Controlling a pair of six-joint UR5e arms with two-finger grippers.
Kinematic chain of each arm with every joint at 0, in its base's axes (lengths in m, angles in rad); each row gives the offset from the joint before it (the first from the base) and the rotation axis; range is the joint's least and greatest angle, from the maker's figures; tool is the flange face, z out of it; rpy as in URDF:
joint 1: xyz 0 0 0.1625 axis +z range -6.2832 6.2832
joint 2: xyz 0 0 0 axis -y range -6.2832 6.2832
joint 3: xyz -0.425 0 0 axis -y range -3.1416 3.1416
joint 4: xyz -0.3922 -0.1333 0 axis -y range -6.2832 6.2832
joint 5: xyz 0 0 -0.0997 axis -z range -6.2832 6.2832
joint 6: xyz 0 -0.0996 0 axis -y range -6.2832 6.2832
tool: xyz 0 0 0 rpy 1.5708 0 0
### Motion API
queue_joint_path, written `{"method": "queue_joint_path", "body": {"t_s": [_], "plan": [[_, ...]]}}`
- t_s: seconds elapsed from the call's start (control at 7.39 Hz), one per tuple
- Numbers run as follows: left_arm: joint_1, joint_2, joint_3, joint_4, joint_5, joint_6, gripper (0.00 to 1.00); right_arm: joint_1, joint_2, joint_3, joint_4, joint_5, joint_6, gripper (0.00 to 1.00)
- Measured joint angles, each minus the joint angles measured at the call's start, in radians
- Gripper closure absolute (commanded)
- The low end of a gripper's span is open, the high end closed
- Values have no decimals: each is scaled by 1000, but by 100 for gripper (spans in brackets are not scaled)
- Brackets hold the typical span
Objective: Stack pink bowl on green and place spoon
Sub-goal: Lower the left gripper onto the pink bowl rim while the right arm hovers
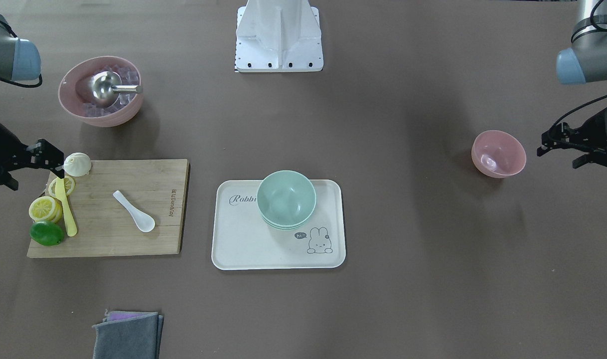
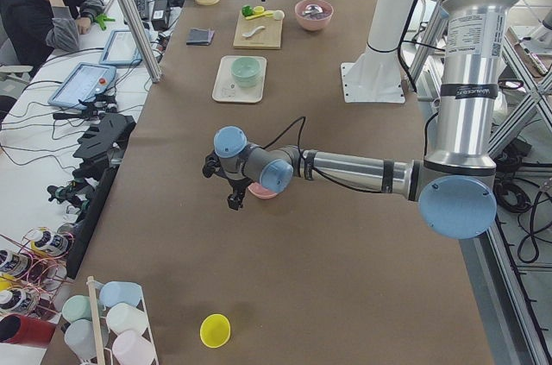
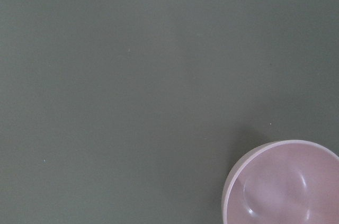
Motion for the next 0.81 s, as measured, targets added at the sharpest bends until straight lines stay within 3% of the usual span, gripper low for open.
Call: {"method": "queue_joint_path", "body": {"t_s": [0.41,0.81], "plan": [[53,-7,87,-219,-1,-150,60,-3,1,0,3,-1,3,0],[65,-5,91,-260,-8,-172,61,-3,3,1,3,-2,3,0]]}}
